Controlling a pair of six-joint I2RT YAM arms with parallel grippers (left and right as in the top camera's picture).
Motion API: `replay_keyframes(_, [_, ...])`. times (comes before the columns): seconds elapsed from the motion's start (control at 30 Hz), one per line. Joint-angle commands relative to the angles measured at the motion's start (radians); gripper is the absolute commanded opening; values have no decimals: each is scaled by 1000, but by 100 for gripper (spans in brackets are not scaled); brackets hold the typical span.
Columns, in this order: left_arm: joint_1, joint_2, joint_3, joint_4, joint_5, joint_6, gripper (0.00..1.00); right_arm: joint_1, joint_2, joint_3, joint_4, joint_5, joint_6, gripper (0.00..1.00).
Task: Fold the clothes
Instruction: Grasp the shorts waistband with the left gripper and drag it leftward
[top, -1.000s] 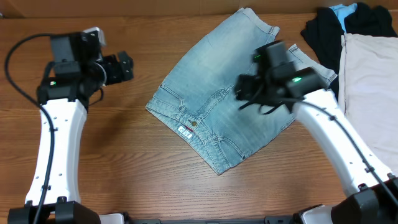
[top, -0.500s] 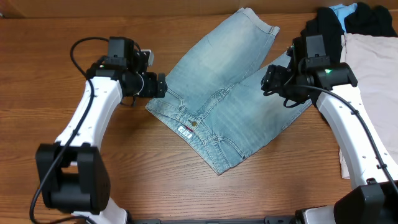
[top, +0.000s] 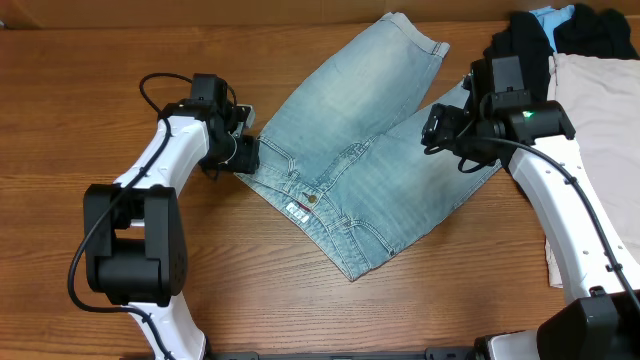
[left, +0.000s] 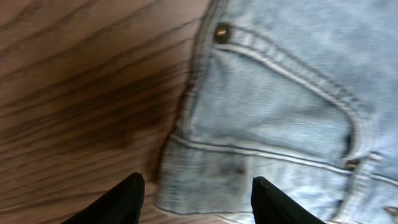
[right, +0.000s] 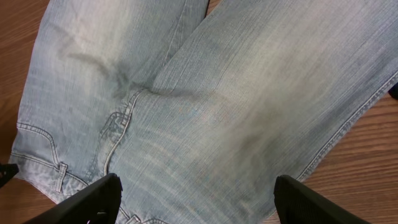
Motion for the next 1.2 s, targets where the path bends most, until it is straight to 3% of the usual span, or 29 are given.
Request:
replay_keyframes(0.0, [-1, 32, 15, 0, -87, 36, 54, -4, -10, 13, 3, 25, -6, 82])
replay_keyframes(0.33, [-2, 84, 14, -2, -71, 45, 9, -4, -10, 13, 10, 25, -7, 83])
replay_keyframes(0.4, [-1, 84, 15, 6, -85, 46, 4, -4, -10, 13, 10, 27, -6, 83])
replay_keyframes(0.7, [54, 84, 15, 195, -443, -20, 4, -4, -10, 13, 10, 28, -6, 82])
replay_keyframes(0.97, [146, 84, 15, 588, -498, 39, 12, -4, -9, 13, 13, 28, -6, 82])
replay_keyframes(1.07, [176, 84, 15, 727, -496, 34, 23, -4, -9, 13, 9, 28, -6, 82])
replay_keyframes(1.17, [181, 83, 27, 776, -497, 35, 48, -4, -9, 13, 5, 28, -6, 83])
